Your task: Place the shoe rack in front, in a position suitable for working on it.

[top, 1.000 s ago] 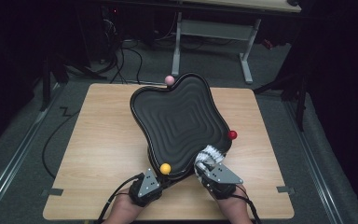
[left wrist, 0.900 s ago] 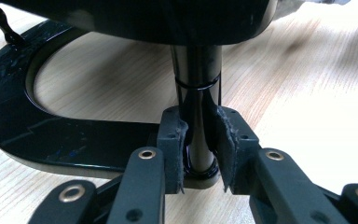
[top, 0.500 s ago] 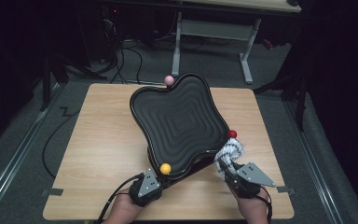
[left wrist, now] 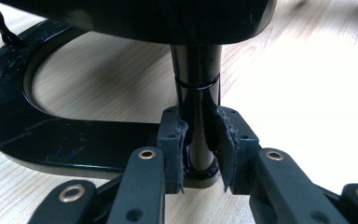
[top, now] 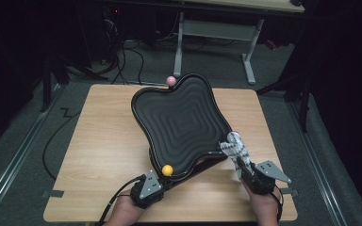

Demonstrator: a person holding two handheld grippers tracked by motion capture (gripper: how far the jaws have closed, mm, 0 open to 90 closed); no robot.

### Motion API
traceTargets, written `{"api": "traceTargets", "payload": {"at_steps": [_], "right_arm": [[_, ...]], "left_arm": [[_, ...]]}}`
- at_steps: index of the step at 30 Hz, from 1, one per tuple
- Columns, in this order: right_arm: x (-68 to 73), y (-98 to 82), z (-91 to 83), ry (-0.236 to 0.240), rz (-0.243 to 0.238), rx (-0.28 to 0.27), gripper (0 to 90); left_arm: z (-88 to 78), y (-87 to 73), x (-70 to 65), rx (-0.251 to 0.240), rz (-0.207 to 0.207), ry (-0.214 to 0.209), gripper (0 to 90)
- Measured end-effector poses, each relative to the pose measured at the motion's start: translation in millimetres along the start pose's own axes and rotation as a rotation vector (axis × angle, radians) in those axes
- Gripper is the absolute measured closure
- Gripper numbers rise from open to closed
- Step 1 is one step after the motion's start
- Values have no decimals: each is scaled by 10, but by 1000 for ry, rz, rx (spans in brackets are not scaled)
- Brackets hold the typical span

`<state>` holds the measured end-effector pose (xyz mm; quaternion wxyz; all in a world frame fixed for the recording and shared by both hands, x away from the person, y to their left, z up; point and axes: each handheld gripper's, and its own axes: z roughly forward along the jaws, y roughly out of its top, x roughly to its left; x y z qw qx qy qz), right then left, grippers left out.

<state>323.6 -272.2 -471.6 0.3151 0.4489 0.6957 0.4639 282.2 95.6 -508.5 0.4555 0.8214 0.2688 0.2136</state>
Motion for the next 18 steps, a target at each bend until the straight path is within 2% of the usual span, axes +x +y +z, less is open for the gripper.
{"api": "traceTargets", "payload": {"at_steps": [3,11,15,18], "right_arm": [[-25,-65,68,31,25,39,769],[149,-65,131,89,6,32,766],[298,-40,140,121,-22,24,766],[464,-16,164,158,-67,21,766]], "left_arm": [[-1,-1,-1,1,-1,1,722],[1,-4,0,-3,-4,0,723],[5,-2,-8,-3,-2,-5,723],[8,-2,-13,-4,1,-6,723]]}}
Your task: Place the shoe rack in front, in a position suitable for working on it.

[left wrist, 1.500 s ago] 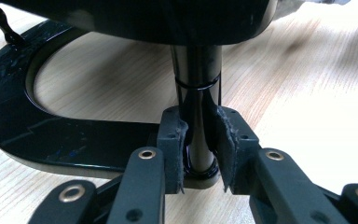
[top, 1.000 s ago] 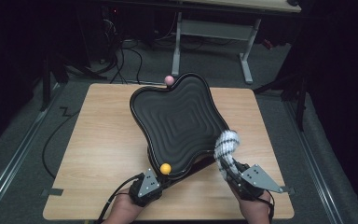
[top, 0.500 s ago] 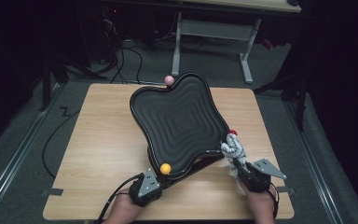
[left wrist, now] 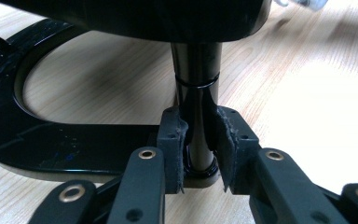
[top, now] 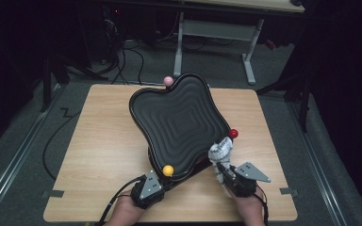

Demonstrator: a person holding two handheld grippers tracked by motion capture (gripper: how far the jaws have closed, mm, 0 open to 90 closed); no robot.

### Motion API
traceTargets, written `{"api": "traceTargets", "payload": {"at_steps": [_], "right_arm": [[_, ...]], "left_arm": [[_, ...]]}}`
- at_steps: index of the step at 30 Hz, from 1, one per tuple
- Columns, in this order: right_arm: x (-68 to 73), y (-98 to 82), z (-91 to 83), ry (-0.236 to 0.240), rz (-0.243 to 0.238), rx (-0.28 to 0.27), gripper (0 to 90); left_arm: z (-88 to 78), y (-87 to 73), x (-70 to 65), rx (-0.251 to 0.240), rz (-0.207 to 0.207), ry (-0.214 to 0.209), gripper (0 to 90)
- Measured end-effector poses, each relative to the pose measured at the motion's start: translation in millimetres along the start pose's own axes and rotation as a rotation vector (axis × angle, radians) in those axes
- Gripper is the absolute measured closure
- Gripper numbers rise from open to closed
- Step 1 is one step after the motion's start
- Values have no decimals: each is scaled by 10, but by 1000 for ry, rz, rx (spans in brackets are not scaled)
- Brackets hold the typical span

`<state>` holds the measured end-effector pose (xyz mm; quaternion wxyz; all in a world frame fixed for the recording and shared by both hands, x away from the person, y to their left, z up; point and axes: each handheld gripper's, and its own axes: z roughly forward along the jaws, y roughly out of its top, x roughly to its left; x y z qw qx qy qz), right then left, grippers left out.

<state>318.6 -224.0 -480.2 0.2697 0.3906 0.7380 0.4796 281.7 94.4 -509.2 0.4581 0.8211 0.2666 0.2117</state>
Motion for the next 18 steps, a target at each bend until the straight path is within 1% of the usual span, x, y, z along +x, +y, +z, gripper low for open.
{"api": "traceTargets", "payload": {"at_steps": [2,3,5,6,8,9,11,13,14,15,16,18], "right_arm": [[144,28,61,35,-36,3,766],[194,37,82,47,-50,6,766],[338,60,140,79,-96,11,765],[382,66,157,85,-111,11,765],[407,71,168,80,-124,12,764],[396,70,164,74,-119,13,764],[320,67,139,44,-104,11,764],[207,60,95,11,-66,3,764],[129,54,62,-10,-42,-3,764],[64,49,34,-27,-28,-8,764],[19,44,14,-43,-16,-12,764],[-94,30,-31,-80,25,-23,764]], "left_arm": [[0,0,1,0,0,-1,723],[0,0,1,1,0,-1,723],[-1,0,1,1,1,0,723],[-1,0,1,1,1,0,723],[-1,0,1,1,2,-1,722],[-2,1,2,2,2,-2,723],[-2,1,2,2,2,-2,723],[-2,1,3,3,3,-2,722],[-3,2,3,3,3,-2,723],[-3,2,3,3,3,-2,723],[-2,2,3,3,3,-2,722],[-2,3,2,3,3,-1,722]]}}
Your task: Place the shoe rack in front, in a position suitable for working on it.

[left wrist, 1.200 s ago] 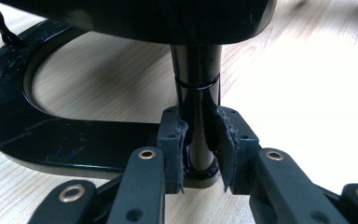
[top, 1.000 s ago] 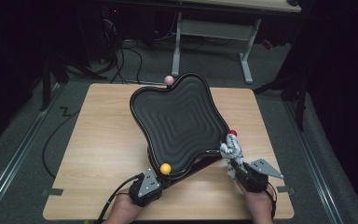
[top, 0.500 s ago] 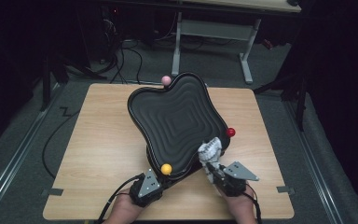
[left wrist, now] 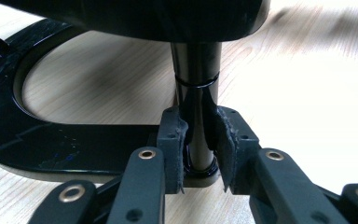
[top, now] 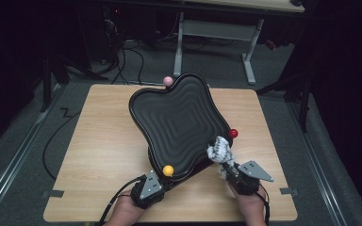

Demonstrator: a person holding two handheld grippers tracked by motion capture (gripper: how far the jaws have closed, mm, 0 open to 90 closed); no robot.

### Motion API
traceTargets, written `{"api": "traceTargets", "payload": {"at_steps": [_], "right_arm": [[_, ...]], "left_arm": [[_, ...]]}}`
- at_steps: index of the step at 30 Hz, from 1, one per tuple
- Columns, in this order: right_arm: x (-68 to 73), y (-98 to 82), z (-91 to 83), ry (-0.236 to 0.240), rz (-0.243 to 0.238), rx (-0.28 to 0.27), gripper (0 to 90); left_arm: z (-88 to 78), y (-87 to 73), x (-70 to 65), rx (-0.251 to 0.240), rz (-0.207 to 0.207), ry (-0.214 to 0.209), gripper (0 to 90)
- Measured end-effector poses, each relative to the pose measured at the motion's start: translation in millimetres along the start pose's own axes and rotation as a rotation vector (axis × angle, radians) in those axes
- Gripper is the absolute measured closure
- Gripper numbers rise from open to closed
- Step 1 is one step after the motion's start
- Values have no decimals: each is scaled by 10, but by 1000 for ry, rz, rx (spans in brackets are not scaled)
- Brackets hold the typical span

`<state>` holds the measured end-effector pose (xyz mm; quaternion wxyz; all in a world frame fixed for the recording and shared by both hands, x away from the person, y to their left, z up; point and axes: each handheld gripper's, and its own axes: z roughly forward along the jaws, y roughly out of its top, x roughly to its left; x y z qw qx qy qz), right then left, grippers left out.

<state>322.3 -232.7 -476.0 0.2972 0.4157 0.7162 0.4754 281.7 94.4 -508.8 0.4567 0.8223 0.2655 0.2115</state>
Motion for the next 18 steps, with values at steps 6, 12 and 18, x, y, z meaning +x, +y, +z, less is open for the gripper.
{"api": "traceTargets", "payload": {"at_steps": [6,12,18], "right_arm": [[9,-10,42,1,17,5,764],[365,0,204,133,-66,40,764],[554,-2,184,236,-128,59,768]], "left_arm": [[-5,-5,-7,0,0,0,723],[-6,-6,-11,-1,2,-4,722],[-6,-6,-11,-1,2,-4,722]]}}
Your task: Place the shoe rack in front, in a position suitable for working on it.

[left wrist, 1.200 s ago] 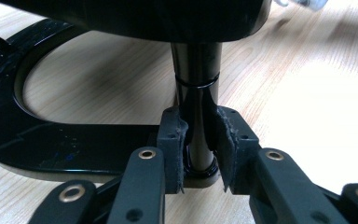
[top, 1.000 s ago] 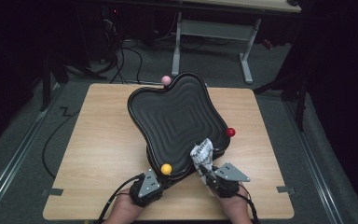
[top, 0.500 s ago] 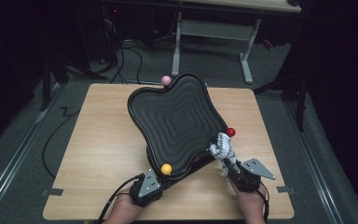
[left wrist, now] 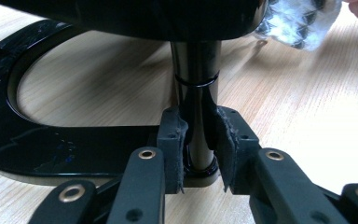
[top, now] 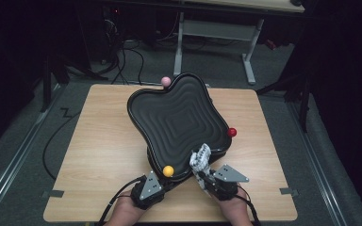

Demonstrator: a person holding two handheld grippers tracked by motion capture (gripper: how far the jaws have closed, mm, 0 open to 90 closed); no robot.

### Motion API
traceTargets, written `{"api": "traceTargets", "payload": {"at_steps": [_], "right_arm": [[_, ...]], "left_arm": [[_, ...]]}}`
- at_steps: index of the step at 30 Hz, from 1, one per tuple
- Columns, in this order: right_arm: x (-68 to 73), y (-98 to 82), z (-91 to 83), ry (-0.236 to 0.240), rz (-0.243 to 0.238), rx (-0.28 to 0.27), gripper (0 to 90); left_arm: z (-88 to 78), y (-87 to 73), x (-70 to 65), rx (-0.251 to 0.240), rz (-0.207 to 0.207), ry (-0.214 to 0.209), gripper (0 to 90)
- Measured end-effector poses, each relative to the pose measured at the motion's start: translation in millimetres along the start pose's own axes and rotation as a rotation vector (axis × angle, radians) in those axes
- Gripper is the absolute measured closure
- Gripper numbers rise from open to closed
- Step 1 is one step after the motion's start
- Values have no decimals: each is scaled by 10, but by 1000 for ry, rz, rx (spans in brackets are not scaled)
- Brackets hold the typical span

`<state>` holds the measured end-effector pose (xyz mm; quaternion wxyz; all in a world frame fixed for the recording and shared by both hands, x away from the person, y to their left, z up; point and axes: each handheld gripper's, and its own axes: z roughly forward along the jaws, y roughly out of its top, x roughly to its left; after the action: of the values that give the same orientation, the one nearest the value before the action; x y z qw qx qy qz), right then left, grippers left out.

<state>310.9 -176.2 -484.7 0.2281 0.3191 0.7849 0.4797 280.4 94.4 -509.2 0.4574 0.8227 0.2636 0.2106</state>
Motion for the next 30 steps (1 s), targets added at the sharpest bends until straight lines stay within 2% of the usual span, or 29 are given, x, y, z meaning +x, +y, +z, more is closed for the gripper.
{"api": "traceTargets", "payload": {"at_steps": [3,9,11,13,15,19,25,30], "right_arm": [[-48,1,-22,-41,8,0,766],[-324,-34,-109,-172,107,-27,761],[-359,-49,-127,-175,126,-24,761],[-342,-48,-117,-160,122,-19,761],[-286,-36,-88,-121,104,-17,761],[-107,13,-48,-47,29,-10,761],[137,51,-112,70,-37,-21,772],[337,59,-137,140,-78,-20,774]], "left_arm": [[-1,2,-1,1,0,1,722],[-1,0,0,0,1,0,722],[-1,-1,0,0,1,0,722],[-1,-1,-1,0,0,1,722],[-1,0,-3,1,0,2,722],[-1,-1,-2,1,0,1,722],[1,0,2,0,1,-1,722],[3,3,-1,1,-1,1,722]]}}
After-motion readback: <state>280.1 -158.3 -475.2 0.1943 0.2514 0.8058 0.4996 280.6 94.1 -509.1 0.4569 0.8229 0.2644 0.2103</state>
